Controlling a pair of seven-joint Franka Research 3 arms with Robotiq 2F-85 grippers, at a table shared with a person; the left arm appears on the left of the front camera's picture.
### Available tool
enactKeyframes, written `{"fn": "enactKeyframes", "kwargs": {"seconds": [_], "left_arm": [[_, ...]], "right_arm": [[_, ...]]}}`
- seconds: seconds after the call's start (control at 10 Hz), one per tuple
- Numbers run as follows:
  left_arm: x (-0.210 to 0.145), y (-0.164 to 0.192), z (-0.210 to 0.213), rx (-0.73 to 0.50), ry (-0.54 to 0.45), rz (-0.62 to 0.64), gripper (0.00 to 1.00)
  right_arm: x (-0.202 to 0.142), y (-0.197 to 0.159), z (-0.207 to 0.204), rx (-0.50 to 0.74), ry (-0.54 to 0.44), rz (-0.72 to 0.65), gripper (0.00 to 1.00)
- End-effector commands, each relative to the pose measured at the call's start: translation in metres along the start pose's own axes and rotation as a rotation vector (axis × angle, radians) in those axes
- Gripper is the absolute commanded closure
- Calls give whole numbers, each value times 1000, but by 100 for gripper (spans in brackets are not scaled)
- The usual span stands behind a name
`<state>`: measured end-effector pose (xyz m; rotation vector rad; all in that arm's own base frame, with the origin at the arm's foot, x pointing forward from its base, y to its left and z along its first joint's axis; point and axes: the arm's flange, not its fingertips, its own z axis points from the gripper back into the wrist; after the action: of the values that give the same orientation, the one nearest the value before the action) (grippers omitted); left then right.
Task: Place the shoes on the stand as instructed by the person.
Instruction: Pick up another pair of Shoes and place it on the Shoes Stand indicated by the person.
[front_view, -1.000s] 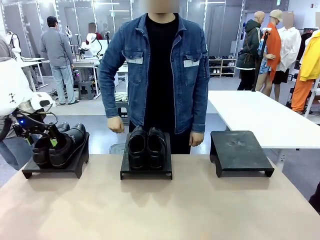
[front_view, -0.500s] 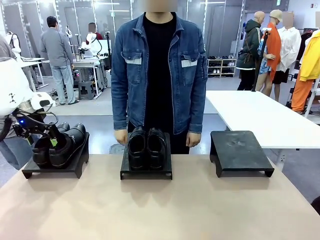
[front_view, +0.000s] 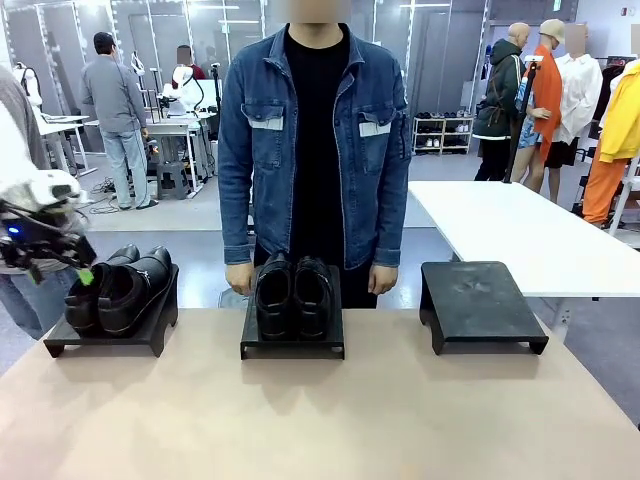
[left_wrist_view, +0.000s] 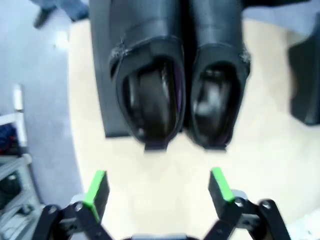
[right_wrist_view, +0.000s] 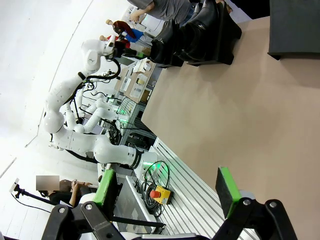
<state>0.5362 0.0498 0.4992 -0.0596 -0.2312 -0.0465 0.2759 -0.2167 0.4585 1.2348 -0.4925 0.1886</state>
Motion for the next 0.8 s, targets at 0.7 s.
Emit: {"fn": "enactKeyframes", "kwargs": {"seconds": [0.7], "left_arm": [[-196, 162, 19, -1057, 53, 1, 0]], "right_arm": [[1, 1, 2, 6, -3, 17, 0]]}}
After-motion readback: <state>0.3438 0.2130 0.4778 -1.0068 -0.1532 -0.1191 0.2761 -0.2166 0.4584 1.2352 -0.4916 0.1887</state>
